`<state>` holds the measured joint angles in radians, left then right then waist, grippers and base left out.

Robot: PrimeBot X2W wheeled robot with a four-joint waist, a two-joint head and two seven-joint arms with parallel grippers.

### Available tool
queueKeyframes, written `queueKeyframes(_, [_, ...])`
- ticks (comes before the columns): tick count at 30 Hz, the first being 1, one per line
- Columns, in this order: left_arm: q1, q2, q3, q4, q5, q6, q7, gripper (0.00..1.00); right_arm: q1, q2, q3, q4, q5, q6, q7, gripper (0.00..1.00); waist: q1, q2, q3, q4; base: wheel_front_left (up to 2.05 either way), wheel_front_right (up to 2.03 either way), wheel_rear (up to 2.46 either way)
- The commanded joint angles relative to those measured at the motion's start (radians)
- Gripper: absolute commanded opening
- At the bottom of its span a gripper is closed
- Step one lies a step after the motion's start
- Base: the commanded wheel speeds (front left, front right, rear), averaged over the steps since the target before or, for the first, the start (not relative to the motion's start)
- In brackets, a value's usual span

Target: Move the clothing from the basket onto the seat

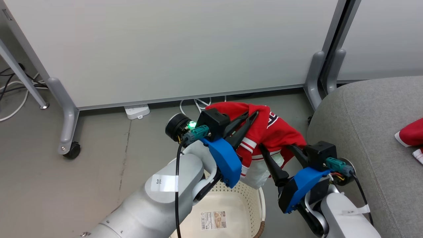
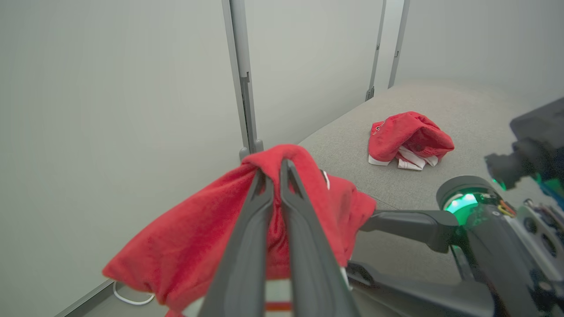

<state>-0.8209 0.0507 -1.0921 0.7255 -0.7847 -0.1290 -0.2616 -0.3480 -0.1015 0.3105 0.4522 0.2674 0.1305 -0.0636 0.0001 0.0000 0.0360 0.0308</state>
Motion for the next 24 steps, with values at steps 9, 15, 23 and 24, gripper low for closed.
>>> queueKeyframes(9, [-0.001, -0.001, -0.012, 0.011, -0.017, -0.002, -0.005, 0.00, -0.091, -0.012, 0.098, 0.071, 0.049, 0.000, -0.047, 1.00, -0.0001, 0.0000, -0.011, -0.008, 0.00, 0.00, 0.00])
queueKeyframes(15, [0.012, -0.001, -0.017, 0.023, -0.024, -0.002, -0.005, 0.00, -0.117, -0.014, 0.136, 0.116, 0.076, 0.000, -0.073, 0.00, -0.0001, 0.0000, -0.022, -0.013, 0.00, 0.00, 0.00])
queueKeyframes(23, [0.022, -0.001, -0.016, 0.038, -0.027, -0.002, -0.005, 0.00, -0.123, -0.021, 0.157, 0.143, 0.100, 0.000, -0.108, 0.00, -0.0001, 0.0000, -0.032, -0.023, 0.00, 0.00, 0.00])
queueKeyframes(24, [0.022, -0.001, -0.015, 0.039, -0.027, -0.002, -0.005, 0.00, -0.124, -0.022, 0.158, 0.146, 0.102, 0.000, -0.109, 0.00, -0.0001, 0.0000, -0.032, -0.025, 0.00, 0.00, 0.00])
